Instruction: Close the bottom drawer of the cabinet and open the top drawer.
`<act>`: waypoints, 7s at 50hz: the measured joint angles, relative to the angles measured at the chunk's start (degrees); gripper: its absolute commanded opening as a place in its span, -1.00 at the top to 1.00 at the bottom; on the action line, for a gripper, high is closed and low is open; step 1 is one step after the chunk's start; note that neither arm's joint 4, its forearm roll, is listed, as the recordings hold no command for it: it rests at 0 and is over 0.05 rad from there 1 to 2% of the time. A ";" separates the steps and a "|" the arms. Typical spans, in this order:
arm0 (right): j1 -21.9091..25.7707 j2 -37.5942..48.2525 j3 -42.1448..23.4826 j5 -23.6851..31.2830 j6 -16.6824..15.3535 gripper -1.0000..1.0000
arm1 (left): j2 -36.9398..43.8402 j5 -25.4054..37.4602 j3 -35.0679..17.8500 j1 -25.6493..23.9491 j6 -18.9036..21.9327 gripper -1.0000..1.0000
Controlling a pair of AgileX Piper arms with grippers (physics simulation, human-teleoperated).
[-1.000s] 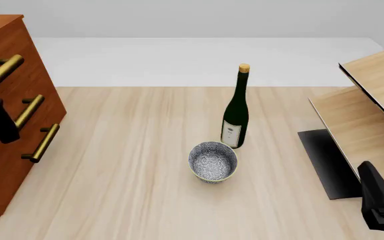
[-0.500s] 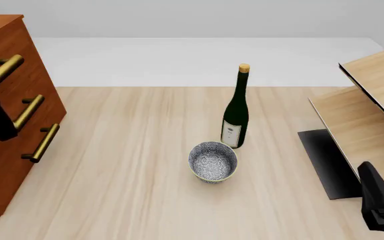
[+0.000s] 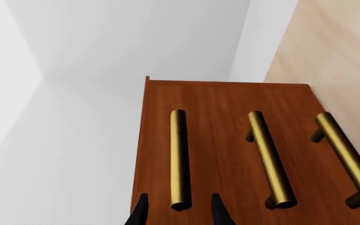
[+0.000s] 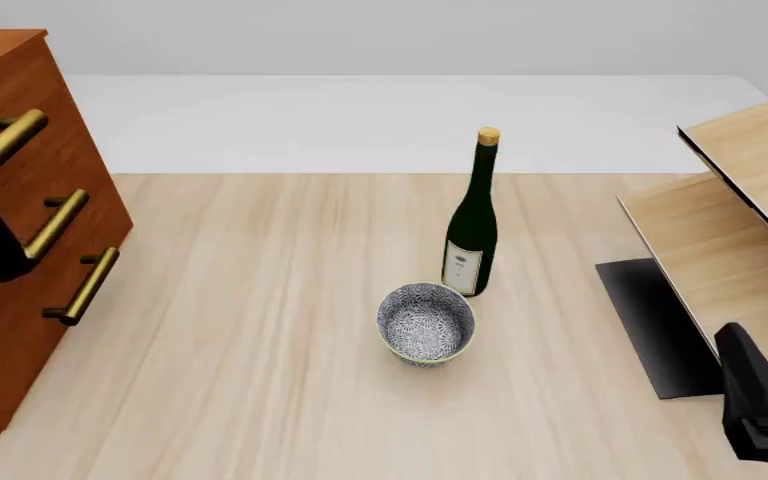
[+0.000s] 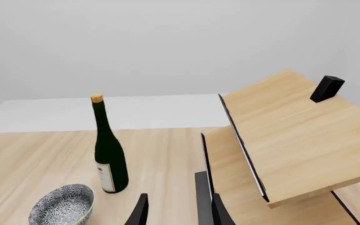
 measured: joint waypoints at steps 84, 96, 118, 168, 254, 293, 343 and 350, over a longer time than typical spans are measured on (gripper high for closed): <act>-0.29 0.43 -0.15 -0.36 0.94 -1.00 | -0.49 -1.10 0.84 -3.79 1.74 1.00; -0.33 0.87 -0.16 -0.76 1.19 -1.00 | 0.42 -2.31 0.70 -5.85 2.56 1.00; -0.30 1.11 -0.23 -0.89 1.57 -1.00 | 4.18 -5.43 -0.75 -9.78 3.76 1.00; -0.21 0.99 -0.32 -0.65 1.83 -1.00 | 4.17 -3.56 -1.57 -12.14 3.38 -1.00; -1.00 2.22 -0.43 -1.56 3.48 -1.00 | 5.60 3.02 -7.90 -19.70 -3.72 -1.00; -1.01 2.08 -0.42 -1.46 3.72 -1.00 | 0.19 31.39 -32.32 -23.36 -28.26 -1.00; -0.70 2.17 -0.49 -1.52 3.64 -1.00 | 9.70 79.20 -64.55 -18.28 -72.14 -1.00; -0.61 2.02 -0.49 -1.35 3.60 -1.00 | 9.48 80.79 -63.31 -17.13 -74.40 -1.00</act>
